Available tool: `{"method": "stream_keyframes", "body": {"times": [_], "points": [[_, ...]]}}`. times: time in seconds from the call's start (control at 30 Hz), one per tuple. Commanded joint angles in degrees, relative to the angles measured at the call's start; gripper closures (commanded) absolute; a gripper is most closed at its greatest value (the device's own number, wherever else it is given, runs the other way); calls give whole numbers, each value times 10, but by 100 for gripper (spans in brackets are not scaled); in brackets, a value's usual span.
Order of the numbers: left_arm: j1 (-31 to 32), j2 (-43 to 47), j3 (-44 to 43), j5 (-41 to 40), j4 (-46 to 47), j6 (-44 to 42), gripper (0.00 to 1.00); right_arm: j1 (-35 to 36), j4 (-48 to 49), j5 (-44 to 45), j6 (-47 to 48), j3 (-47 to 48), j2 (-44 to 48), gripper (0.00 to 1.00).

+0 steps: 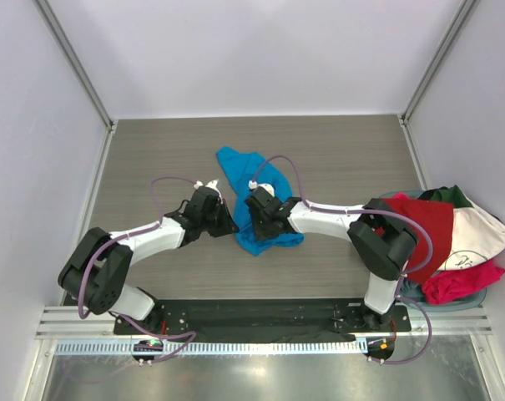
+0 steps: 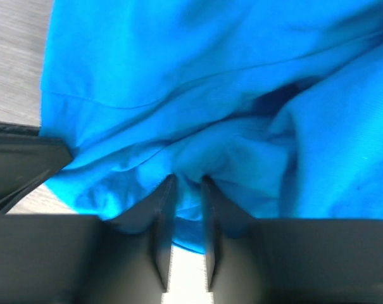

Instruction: Fold and stack the t-shirts

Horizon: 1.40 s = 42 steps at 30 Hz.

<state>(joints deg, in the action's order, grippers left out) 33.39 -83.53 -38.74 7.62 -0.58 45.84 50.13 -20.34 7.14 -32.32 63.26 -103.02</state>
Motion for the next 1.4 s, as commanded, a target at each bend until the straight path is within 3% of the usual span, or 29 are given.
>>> {"method": "stream_keyframes", "body": {"times": [0.0, 0.13, 0.47, 0.57, 0.87, 1.0, 1.1, 1.2, 1.33, 1.37], "points": [[-1, 5, 3, 10, 23, -5, 100, 1, 0, 34, -13, 14, -5, 76], [-1, 8, 3, 5, 14, -11, 100, -7, -12, 46, -18, -7, 19, 99], [-19, 5, 4, -4, -8, -4, 100, -63, -61, 41, 4, -20, 180, 99], [-51, 0, 4, 21, -6, 5, 100, -111, -90, 25, 22, -11, 226, 99], [-96, 48, -18, -33, -63, 24, 100, -297, -125, -25, 30, -4, 360, 99], [-100, 23, -99, -32, -89, 25, 100, -351, -146, -64, 37, 71, 360, 99], [-100, -28, -210, -12, -115, 27, 100, -385, -155, -111, 32, 165, 342, 99], [-93, -75, -370, 20, -157, 27, 100, -418, -187, -118, 30, 292, 323, 99], [-59, -132, -625, 13, -273, 1, 100, -446, -276, -105, 37, 551, 288, 99], [-45, -162, -744, 12, -297, -2, 100, -445, -289, -100, 40, 596, 281, 99]]}}
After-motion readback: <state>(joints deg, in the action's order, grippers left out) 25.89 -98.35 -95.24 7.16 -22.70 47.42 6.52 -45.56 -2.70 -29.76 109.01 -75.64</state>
